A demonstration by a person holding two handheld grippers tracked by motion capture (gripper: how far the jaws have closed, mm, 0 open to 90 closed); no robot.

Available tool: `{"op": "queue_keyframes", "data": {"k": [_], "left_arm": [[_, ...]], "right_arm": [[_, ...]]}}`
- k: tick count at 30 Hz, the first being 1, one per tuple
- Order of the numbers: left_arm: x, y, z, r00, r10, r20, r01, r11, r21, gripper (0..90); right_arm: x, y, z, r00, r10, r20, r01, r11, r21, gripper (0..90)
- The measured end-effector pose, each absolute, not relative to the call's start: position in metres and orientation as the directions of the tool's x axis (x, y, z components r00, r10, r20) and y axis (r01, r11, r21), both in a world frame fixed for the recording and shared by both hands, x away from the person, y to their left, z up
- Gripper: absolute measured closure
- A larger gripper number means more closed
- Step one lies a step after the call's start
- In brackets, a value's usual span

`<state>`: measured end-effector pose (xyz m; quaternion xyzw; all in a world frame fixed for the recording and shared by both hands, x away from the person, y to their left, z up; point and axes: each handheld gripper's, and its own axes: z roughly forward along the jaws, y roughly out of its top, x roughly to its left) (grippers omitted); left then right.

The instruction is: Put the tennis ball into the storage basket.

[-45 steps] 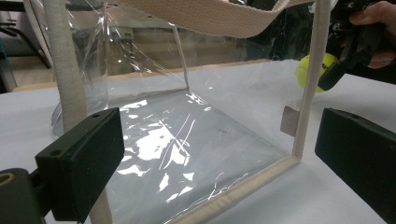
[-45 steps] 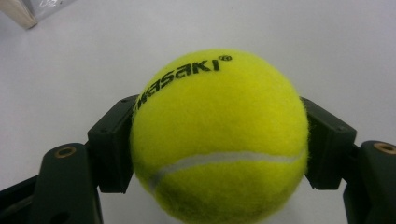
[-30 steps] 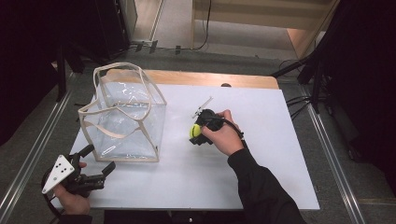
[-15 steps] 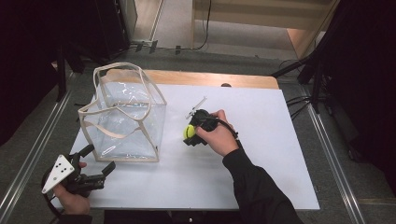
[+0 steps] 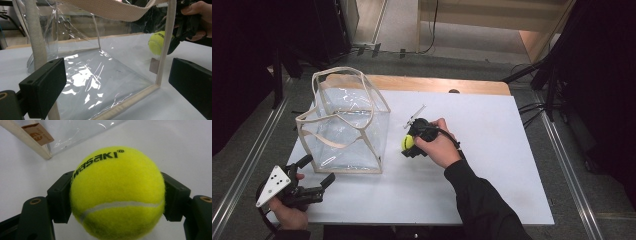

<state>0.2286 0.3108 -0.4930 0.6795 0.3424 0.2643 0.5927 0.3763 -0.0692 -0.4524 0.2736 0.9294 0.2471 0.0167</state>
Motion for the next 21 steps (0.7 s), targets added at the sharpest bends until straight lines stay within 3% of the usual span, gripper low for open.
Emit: {"op": "queue_keyframes", "data": {"k": [21], "left_arm": [[0.229, 0.311, -0.493, 0.627, 0.778, -0.049, 0.152, -0.061, 0.986, 1.3]], "right_arm": [[0.373, -0.048, -0.441, -0.878, 0.47, 0.092, 0.451, 0.747, 0.487, 24.1]]}}
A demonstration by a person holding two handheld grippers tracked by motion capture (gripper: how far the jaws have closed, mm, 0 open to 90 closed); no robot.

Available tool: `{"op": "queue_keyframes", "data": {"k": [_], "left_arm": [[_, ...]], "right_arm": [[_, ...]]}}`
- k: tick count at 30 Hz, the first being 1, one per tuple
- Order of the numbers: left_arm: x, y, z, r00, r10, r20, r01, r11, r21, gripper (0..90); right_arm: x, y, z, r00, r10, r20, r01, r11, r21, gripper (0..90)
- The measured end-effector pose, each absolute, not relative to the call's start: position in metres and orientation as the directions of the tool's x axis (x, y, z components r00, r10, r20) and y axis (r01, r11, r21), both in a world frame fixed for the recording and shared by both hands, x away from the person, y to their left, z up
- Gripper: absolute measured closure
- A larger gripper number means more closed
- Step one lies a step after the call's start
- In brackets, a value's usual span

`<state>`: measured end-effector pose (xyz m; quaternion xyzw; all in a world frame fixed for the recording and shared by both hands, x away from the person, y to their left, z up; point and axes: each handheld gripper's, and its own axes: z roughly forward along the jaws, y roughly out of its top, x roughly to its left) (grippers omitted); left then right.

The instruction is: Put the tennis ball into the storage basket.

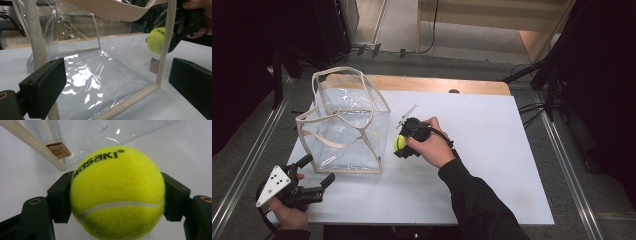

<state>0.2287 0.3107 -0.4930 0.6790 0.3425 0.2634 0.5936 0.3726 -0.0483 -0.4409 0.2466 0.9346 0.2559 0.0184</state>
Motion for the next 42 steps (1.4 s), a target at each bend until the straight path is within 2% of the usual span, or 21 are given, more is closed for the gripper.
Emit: {"op": "queue_keyframes", "data": {"k": [14, 42], "left_arm": [[0.229, 0.311, -0.493, 0.624, 0.78, -0.052, 0.153, -0.057, 0.987, 1.3], [0.23, 0.31, -0.493, 0.626, 0.779, -0.044, 0.149, -0.064, 0.987, 1.3]], "right_arm": [[0.37, -0.041, -0.422, -0.892, 0.444, 0.084, 0.422, 0.754, 0.503, 24.1], [0.37, -0.04, -0.39, -0.904, 0.401, 0.148, 0.414, 0.736, 0.535, 24.1]]}}
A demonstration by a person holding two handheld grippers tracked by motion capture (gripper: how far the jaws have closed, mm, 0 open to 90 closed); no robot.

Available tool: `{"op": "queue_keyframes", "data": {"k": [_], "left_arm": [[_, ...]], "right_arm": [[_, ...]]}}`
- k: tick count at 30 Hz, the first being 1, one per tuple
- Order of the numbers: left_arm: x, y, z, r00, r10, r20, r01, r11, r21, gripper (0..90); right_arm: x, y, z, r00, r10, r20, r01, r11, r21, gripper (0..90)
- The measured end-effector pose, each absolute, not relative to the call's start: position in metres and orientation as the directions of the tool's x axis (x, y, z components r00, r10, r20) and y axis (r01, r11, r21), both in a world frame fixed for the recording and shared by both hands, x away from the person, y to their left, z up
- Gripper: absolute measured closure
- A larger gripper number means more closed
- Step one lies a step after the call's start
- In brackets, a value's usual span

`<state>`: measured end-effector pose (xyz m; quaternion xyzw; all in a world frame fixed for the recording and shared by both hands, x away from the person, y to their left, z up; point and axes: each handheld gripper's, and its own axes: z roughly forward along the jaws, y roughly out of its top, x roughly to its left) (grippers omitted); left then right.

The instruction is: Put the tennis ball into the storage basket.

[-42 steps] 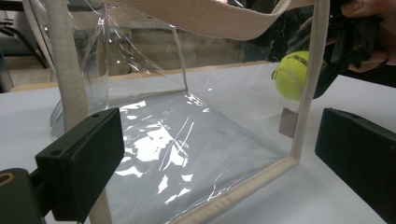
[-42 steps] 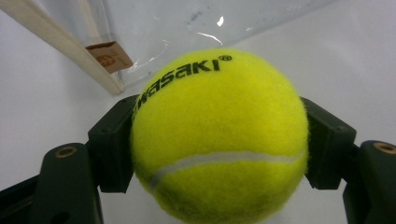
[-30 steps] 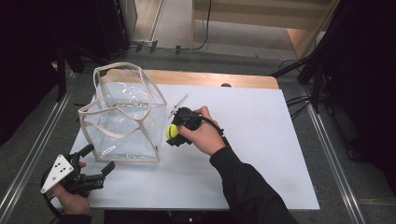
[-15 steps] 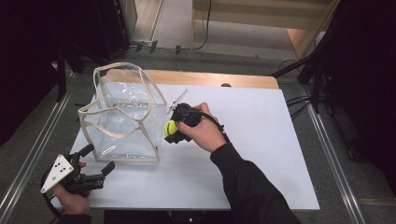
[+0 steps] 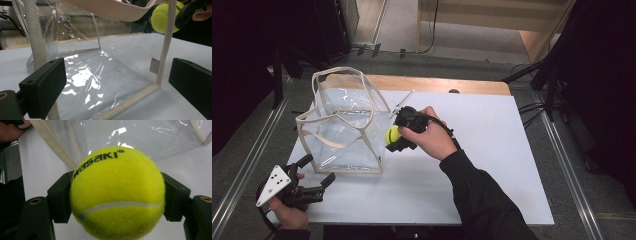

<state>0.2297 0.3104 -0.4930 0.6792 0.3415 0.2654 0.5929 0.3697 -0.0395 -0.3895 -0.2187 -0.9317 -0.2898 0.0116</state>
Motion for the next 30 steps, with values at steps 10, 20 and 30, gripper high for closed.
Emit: {"op": "queue_keyframes", "data": {"k": [10, 20, 30], "left_arm": [[0.23, 0.31, -0.493, 0.625, 0.779, -0.046, 0.15, -0.062, 0.987, 1.3], [0.23, 0.31, -0.493, 0.626, 0.779, -0.048, 0.149, -0.059, 0.987, 1.3], [0.229, 0.31, -0.493, 0.627, 0.778, -0.04, 0.149, -0.069, 0.986, 1.3]], "right_arm": [[0.371, -0.037, -0.381, -0.909, 0.393, 0.143, 0.404, 0.74, 0.537, 24.2], [0.371, -0.037, -0.369, -0.912, 0.39, 0.13, 0.395, 0.746, 0.536, 24.2], [0.372, -0.037, -0.358, -0.916, 0.384, 0.117, 0.382, 0.744, 0.548, 24.2]]}}
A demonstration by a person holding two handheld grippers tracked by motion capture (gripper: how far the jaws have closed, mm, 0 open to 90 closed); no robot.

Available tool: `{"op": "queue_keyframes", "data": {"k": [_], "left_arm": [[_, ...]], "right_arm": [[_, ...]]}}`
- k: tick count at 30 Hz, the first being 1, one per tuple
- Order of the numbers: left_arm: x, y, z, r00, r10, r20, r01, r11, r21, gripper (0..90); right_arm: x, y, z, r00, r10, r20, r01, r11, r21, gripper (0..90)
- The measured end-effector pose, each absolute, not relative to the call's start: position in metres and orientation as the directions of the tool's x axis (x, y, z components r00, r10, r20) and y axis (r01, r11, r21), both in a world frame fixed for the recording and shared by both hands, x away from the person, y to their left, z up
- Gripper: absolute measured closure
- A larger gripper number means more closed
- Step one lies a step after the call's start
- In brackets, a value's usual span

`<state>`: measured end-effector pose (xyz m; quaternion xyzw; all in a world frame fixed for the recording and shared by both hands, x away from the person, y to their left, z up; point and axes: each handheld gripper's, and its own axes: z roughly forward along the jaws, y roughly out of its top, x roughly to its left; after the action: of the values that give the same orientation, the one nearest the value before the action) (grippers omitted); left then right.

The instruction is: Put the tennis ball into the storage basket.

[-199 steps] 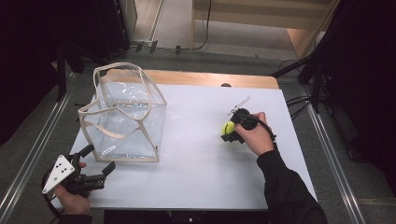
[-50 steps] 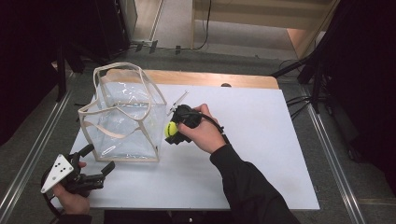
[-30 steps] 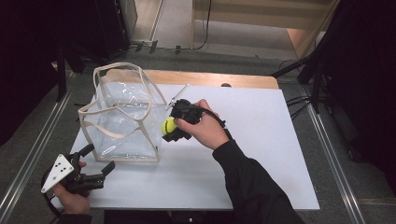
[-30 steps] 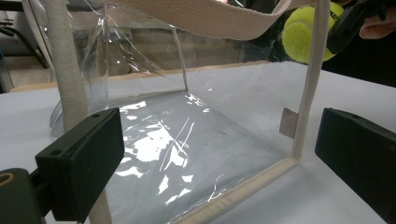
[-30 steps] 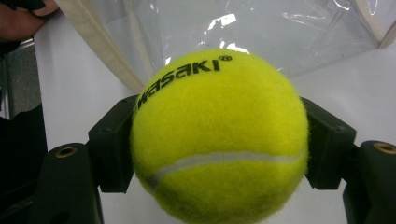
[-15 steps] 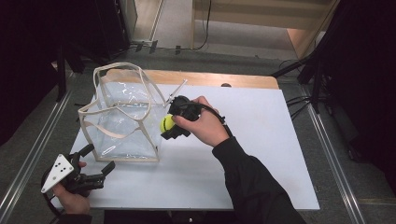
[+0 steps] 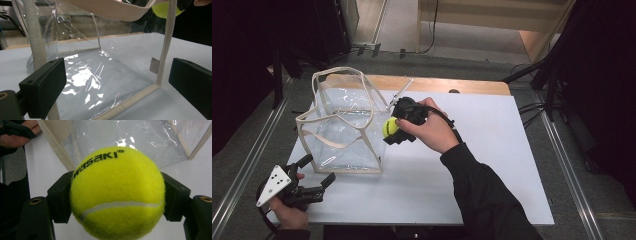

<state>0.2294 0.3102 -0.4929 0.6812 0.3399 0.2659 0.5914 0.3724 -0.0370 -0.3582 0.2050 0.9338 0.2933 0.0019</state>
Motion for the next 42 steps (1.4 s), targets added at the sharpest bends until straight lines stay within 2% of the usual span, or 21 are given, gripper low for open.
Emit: {"op": "queue_keyframes", "data": {"k": [42], "left_arm": [[0.23, 0.31, -0.493, 0.628, 0.777, -0.041, 0.148, -0.068, 0.987, 1.3]], "right_arm": [[0.379, -0.024, -0.302, -0.93, 0.36, 0.074, 0.334, 0.742, 0.581, 24.2]]}}
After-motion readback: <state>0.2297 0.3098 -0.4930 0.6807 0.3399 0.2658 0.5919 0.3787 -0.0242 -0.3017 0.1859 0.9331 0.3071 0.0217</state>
